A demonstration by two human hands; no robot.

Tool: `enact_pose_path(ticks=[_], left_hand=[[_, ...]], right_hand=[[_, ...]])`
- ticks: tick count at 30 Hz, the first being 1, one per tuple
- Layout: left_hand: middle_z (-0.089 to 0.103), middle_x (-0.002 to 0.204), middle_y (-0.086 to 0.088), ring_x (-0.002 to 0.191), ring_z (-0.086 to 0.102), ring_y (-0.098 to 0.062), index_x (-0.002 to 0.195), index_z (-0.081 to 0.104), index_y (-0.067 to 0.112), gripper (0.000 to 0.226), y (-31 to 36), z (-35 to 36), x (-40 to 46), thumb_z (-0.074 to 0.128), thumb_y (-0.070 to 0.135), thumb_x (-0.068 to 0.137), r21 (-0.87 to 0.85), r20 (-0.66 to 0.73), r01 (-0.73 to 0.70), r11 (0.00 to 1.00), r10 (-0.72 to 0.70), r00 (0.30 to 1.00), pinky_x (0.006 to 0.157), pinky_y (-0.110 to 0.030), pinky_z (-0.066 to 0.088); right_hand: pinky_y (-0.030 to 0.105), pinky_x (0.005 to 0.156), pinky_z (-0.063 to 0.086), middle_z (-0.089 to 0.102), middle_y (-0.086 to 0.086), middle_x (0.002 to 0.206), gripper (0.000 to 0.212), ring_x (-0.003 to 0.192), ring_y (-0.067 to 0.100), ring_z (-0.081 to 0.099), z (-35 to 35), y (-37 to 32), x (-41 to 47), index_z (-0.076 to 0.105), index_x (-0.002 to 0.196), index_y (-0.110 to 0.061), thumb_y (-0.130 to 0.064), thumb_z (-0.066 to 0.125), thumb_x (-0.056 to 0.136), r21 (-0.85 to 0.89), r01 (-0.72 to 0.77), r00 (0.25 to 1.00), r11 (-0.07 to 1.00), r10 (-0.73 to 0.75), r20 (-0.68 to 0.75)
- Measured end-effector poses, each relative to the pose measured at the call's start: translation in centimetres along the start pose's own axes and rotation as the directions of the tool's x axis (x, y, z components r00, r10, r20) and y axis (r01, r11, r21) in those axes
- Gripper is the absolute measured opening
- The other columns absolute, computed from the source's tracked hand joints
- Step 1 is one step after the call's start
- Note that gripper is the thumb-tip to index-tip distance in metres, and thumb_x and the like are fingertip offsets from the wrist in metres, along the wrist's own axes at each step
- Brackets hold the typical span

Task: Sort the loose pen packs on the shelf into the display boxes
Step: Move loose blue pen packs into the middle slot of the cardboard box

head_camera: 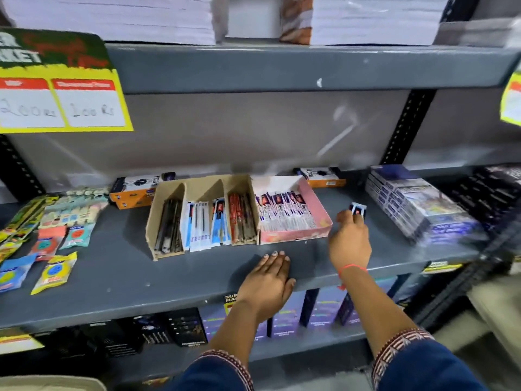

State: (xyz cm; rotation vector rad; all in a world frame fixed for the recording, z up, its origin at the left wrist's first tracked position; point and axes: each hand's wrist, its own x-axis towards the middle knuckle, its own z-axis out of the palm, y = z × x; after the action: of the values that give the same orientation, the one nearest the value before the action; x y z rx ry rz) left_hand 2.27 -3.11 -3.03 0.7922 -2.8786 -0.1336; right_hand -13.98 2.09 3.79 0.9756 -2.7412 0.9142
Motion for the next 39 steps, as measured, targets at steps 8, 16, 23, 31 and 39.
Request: enact_pose_path(ticks=[8, 16, 23, 31, 39], left_hand=[[0.012, 0.156, -0.005, 0.143, 0.005, -0.018, 0.146, 0.011, 0.012, 0.059, 0.2, 1.6, 0.7, 0.019, 0.045, 0.098, 0.037, -0.079, 0.021, 0.999, -0.018, 0.997, 0.109, -0.026, -0.010], [0.014, 0.155, -0.004, 0.142, 0.008, -0.017, 0.146, 0.012, 0.013, 0.060, 0.5, 1.2, 0.7, 0.021, 0.046, 0.097, 0.064, -0.070, 0.041, 0.997, -0.037, 0.997, 0.105, -0.024, -0.019], [0.012, 0.156, -0.005, 0.142, 0.006, -0.017, 0.146, 0.009, 0.012, 0.059, 0.6, 1.2, 0.6, 0.018, 0.045, 0.098, 0.093, -0.050, 0.038, 0.995, -0.033, 0.998, 0.109, -0.025, -0.010], [0.013, 0.156, -0.007, 0.142, 0.008, -0.018, 0.146, 0.011, 0.010, 0.059, 0.6, 1.2, 0.9, 0.020, 0.043, 0.098, 0.077, -0.035, 0.049, 0.996, -0.046, 0.998, 0.112, -0.028, -0.005], [0.017, 0.155, -0.009, 0.142, 0.011, -0.019, 0.145, 0.016, 0.008, 0.058, 0.4, 1.0, 0.7, 0.024, 0.042, 0.098, 0.013, -0.055, 0.012, 1.000, -0.011, 0.998, 0.112, -0.027, -0.004]], right_hand=[[0.045, 0.100, 0.040, 0.047, 0.029, 0.131, 0.040, 0.122, 0.044, 0.043, 0.5, 4.3, 4.7, 0.044, 0.126, 0.003, -0.011, 0.050, 0.089, -0.125, -0.273, 0.929, 0.954, 0.295, 0.223], [0.046, 0.050, 0.060, 0.056, 0.026, 0.124, 0.038, 0.101, 0.045, 0.062, 0.6, 6.0, 8.9, 0.043, 0.119, 0.002, -0.004, 0.059, 0.085, 0.090, -0.498, 0.814, 0.863, 0.429, 0.392], [0.034, 0.034, 0.049, 0.055, 0.015, 0.066, 0.016, 0.048, 0.025, 0.051, 0.3, 8.0, 9.3, 0.060, 0.086, 0.005, -0.004, 0.070, 0.078, 0.152, -0.570, 0.767, 0.807, 0.457, 0.450], [0.016, 0.042, 0.026, 0.040, -0.007, 0.019, 0.031, 0.017, 0.004, 0.026, -1.1, 7.4, 6.0, 0.051, 0.059, -0.014, 0.003, 0.059, 0.083, 0.674, -0.622, 0.781, 0.399, 0.388, 0.490], [0.014, 0.051, 0.044, 0.066, -0.014, 0.046, 0.028, 0.042, -0.004, 0.056, -2.5, 4.3, -2.8, 0.059, 0.070, -0.020, 0.004, 0.057, 0.085, 0.763, -0.577, 0.807, 0.292, 0.059, 0.588]])
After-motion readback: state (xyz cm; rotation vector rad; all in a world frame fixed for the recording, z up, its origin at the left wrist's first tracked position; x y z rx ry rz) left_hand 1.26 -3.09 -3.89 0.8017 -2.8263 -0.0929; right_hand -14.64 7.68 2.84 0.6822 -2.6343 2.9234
